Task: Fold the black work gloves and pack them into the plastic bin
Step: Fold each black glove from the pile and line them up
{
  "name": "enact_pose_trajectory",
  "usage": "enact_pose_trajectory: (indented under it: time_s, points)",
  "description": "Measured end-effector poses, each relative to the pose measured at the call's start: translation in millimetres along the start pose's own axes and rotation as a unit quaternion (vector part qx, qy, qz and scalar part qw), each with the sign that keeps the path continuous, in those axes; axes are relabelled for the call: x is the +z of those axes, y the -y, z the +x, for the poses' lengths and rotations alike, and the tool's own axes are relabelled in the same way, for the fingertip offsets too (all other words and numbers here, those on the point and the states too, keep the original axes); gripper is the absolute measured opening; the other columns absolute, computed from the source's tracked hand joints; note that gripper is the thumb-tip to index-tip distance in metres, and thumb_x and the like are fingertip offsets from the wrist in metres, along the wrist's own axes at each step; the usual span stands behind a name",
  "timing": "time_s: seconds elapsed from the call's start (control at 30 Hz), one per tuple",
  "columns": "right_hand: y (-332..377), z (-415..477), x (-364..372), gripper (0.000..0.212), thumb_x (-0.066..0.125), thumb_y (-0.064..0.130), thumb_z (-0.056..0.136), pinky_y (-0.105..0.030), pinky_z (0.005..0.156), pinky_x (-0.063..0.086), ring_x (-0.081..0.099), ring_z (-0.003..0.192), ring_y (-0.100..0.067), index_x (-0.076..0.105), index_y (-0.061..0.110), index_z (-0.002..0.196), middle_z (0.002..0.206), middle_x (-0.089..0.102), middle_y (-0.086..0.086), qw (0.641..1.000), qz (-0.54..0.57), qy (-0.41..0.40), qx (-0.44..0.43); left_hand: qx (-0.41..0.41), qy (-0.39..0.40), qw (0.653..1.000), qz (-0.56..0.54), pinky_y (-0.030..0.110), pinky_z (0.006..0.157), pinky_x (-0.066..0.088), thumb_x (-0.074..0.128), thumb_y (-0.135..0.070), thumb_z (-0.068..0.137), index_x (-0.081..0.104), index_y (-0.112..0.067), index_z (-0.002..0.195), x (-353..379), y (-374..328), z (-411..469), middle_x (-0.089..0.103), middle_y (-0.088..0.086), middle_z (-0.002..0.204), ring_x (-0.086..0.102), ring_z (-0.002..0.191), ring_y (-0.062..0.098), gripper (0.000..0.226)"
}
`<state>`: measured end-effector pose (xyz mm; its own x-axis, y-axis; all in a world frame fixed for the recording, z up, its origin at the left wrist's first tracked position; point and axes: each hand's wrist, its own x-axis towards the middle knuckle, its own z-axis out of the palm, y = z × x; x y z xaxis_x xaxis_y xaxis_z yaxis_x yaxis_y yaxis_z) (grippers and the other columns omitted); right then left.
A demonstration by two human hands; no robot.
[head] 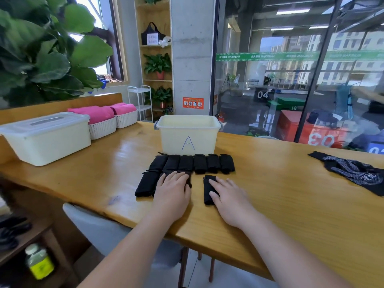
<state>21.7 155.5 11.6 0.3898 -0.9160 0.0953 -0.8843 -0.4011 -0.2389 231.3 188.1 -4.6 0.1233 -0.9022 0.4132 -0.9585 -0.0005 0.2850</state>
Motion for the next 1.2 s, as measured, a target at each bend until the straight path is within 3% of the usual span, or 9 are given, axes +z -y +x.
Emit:
enact_pose_trajectory:
  time_s: [0.4,0.53,0.73,1.0,1.2]
  points:
    - [33,30,23,0.056,0.020,0.054,0.113,-0.049,0.131,0.015,0.014,0.162,-0.024,0.019,0.040,0.168,0.176,0.017,0.010,1.000,-0.010,-0.026,-0.005,0.023,-0.015,1.000,0.013,0.040,0.133,0.011,0.032,-0.040,0.112,0.049,-0.027,0.157,15,8,4,0.043,-0.011,0.165,0.026,0.159,0.012,0.050]
    - [31,31,25,0.056,0.021,0.055,0.113,-0.049,0.130,0.016,0.014,0.162,-0.024,0.019,0.042,0.167,0.176,0.016,0.012,0.999,0.000,-0.034,-0.014,0.041,-0.040,0.998,0.016,0.042,0.133,0.015,0.019,-0.047,0.104,0.057,-0.025,0.151,20,10,4,0.053,-0.010,0.158,0.033,0.156,0.015,0.064]
    - [29,27,22,0.057,0.021,0.060,0.111,-0.049,0.131,0.014,0.012,0.163,-0.023,0.020,0.044,0.167,0.176,0.013,0.013,0.999,0.026,-0.029,-0.019,0.051,-0.061,0.997,0.011,0.044,0.132,0.018,0.029,-0.047,0.104,0.062,-0.022,0.146,17,9,4,0.060,-0.009,0.151,0.040,0.153,0.015,0.059]
    - [11,7,4,0.062,0.023,0.065,0.109,-0.050,0.131,0.014,0.007,0.164,-0.021,0.018,0.043,0.167,0.177,0.010,0.014,0.999,0.037,-0.010,-0.010,0.065,-0.035,0.997,0.013,0.041,0.133,0.012,0.023,-0.063,0.101,0.055,-0.027,0.153,8,4,3,0.051,-0.012,0.160,0.029,0.158,0.012,0.071]
    - [-24,-11,-20,0.067,0.025,0.069,0.107,-0.050,0.132,0.013,0.006,0.164,-0.019,0.018,0.041,0.168,0.177,0.010,0.013,0.999,0.036,-0.006,0.022,0.073,-0.005,0.997,-0.008,0.039,0.134,0.004,0.036,-0.059,0.109,0.044,-0.031,0.160,0,-27,6,0.039,-0.016,0.167,0.016,0.161,0.008,0.059]
